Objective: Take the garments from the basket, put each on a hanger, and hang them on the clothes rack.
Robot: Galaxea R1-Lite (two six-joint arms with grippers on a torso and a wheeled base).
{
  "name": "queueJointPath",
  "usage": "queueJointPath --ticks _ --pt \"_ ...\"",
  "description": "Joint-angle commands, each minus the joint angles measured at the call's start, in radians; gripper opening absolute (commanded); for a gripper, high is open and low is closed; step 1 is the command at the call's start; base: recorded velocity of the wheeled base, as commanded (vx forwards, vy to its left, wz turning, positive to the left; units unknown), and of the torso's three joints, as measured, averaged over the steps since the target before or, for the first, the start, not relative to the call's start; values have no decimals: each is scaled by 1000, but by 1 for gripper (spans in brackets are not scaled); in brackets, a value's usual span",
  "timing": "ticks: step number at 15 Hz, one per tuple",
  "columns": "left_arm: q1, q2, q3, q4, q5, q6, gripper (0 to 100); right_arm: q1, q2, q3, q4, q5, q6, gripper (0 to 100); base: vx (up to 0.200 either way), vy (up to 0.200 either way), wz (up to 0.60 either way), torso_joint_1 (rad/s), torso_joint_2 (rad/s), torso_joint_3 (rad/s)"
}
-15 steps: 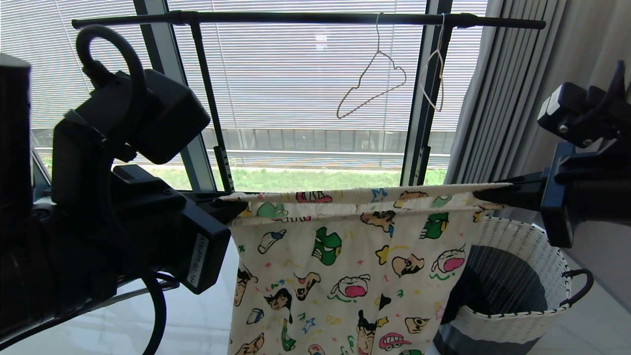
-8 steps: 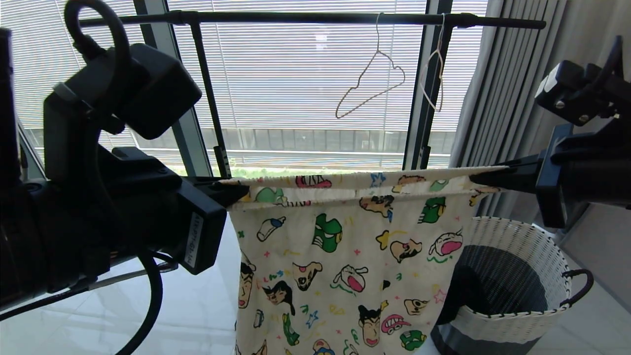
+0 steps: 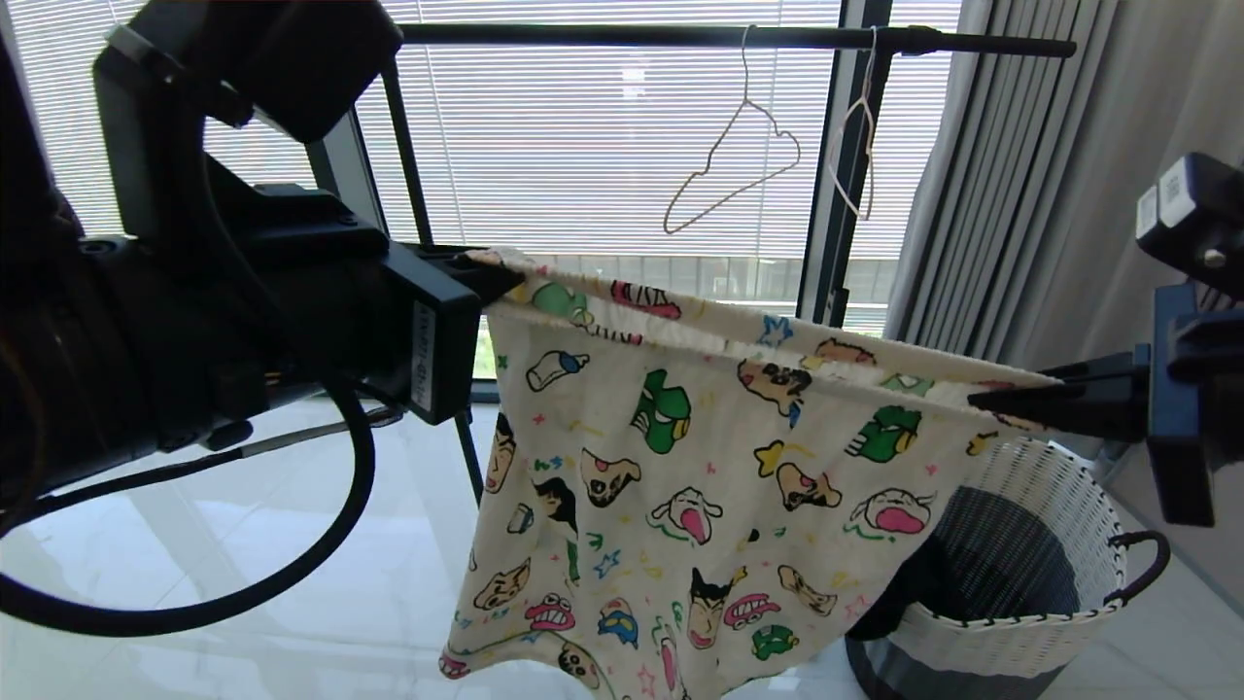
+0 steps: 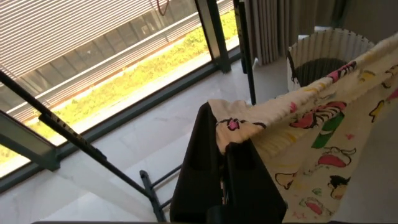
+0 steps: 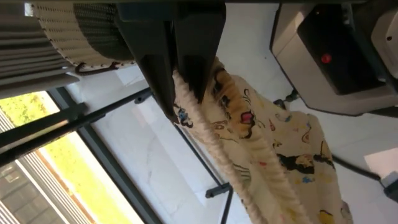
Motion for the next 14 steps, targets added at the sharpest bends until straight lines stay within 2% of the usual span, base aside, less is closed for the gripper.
queueJointPath --ticks 1,2,5,9,10,12,14 --pt "2 81 -10 -65 -21 23 0 112 -136 114 14 -4 -1 0 0 0 0 0 0 0" --pt "2 84 -7 -65 -38 36 0 144 -143 129 14 -7 -1 0 0 0 0 0 0 0" --pt "2 81 -4 -63 -48 39 0 153 -136 131 9 -27 -1 0 0 0 0 0 0 0" --pt "-1 23 21 4 -51 39 0 104 -67 85 -51 -35 27 0 0 0 0 0 0 0" --pt "-41 -60 47 93 -73 39 0 77 41 -40 -103 -36 70 0 0 0 0 0 0 0" --pt "-124 -161 47 282 -81 32 0 69 150 -202 -103 -35 76 0 0 0 0 0 0 0" --pt "-190 -216 42 386 -81 12 0 69 225 -328 -94 -36 76 0 0 0 0 0 0 0"
